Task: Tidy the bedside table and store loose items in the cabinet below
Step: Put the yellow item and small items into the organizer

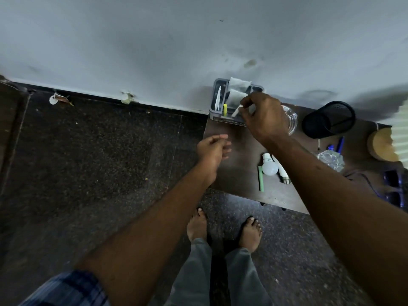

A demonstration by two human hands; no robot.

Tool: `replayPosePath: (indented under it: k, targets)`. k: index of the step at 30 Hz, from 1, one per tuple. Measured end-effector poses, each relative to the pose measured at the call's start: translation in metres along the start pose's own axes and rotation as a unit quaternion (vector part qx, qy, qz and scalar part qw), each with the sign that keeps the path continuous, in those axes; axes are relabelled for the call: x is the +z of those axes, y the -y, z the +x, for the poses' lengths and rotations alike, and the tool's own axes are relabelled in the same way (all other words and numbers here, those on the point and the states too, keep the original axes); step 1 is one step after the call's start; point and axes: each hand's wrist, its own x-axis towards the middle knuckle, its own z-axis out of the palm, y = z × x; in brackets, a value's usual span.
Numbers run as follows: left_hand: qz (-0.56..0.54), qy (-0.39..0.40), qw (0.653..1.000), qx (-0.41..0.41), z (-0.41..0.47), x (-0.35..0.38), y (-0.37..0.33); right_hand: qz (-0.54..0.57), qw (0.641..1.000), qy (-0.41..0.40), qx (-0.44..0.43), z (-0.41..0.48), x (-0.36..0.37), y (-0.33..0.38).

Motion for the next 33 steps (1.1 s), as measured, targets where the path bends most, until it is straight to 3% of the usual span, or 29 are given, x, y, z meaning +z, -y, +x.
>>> replayPosePath:
  k: [9, 22, 33]
  targets:
    - [0.021, 0.014, 1.000, -0.007, 0.001, -0.010, 0.005, -0.038, 0.999, 0.026, -0.006, 0.009, 0.007, 0.007]
    - [0.044, 0.022, 0.999, -0.012, 0.001, -0.009, 0.011, 0.024, 0.998, -0.047, 0.022, -0.019, 0.012, 0.000]
    - [0.065, 0.035, 0.997, -0.009, -0.010, 0.011, 0.022, 0.180, 0.972, -0.077, 0.127, -0.074, 0.020, -0.008]
